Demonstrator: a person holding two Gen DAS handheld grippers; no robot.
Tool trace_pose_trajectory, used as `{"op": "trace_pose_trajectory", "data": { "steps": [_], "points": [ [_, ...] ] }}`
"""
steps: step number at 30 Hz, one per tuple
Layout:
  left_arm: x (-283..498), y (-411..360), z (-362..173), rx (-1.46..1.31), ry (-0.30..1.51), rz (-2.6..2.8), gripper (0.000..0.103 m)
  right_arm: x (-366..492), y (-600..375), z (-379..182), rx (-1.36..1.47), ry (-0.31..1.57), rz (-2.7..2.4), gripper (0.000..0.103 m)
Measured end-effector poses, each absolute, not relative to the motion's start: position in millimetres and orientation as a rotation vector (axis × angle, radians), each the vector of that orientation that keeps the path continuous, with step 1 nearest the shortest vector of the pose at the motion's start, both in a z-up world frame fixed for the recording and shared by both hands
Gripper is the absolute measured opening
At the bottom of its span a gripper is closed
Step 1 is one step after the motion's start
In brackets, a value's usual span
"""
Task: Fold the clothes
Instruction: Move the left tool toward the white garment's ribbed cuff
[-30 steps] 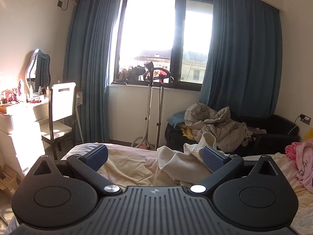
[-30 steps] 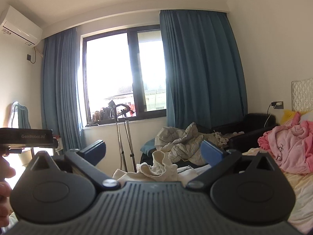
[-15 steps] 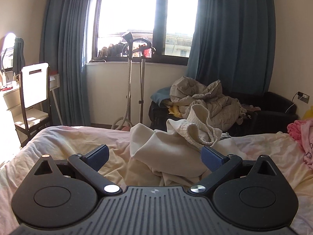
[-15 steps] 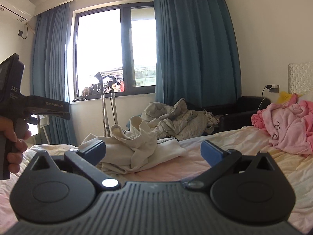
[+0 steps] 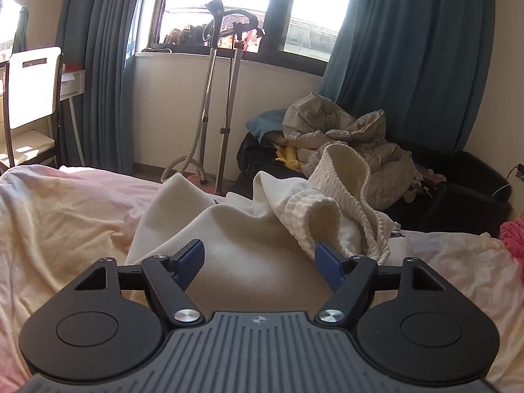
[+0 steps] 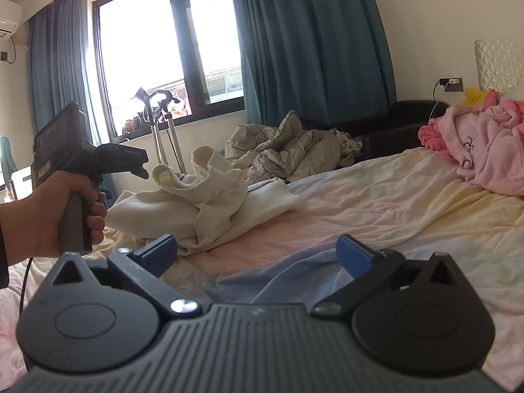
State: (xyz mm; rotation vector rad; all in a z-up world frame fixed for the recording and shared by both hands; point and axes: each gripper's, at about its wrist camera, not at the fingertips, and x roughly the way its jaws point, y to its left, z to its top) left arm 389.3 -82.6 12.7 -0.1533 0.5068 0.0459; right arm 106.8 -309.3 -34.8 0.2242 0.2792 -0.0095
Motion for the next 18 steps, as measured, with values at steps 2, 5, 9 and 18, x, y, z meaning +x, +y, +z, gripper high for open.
{"op": "trace_pose_trajectory", "data": {
  "steps": [2, 5, 9, 18],
  "points": [
    [405.1, -88.0, 1.1, -0.135, 0.503, 0.059, 0.068, 116.3, -309.6, -42.8, 0.231, 0.3, 0.003, 0.103],
    [423.6, -88.1, -7.0, -0.154, 0.477, 0.086, 0.064, 124.7, -309.9, -53.0, 0.241, 0.317, 0.021, 0.103],
    [435.5, -84.7, -8.1, -0.21, 0.432, 0.069, 0.062, 136.1, -308.8, -66.5, 0.242, 0.349, 0.036, 0.103],
    [423.9, -83.6, -2.5, -0.278, 0.403, -0.054, 0.062, 139.7, -307.9, -70.7, 0.297, 0.38, 0.079, 0.103]
  ]
}}
